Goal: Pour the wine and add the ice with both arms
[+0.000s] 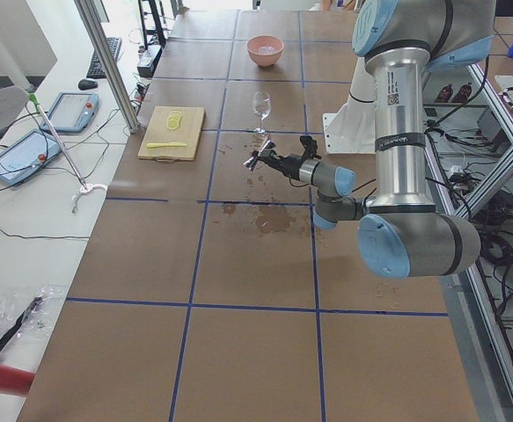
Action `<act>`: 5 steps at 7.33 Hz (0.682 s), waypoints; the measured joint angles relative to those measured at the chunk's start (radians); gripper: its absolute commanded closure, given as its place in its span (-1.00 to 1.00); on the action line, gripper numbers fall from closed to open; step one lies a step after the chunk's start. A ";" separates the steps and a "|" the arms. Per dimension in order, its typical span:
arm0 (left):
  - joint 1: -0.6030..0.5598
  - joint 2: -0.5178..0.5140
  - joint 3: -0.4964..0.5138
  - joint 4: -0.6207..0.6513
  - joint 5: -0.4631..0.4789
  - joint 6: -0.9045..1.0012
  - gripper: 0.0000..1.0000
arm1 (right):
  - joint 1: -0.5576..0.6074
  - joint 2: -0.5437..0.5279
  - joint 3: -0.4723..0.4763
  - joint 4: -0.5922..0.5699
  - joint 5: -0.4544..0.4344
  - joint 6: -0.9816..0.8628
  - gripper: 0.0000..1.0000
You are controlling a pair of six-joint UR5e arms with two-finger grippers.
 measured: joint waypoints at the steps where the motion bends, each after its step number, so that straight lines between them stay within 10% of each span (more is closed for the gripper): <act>1: 0.001 0.025 0.018 -0.023 -0.013 -0.131 1.00 | 0.000 0.000 0.002 0.000 0.000 0.000 -1.00; 5: 0.009 0.030 0.119 -0.037 -0.065 -0.595 1.00 | 0.000 0.000 0.007 0.001 -0.002 0.000 -1.00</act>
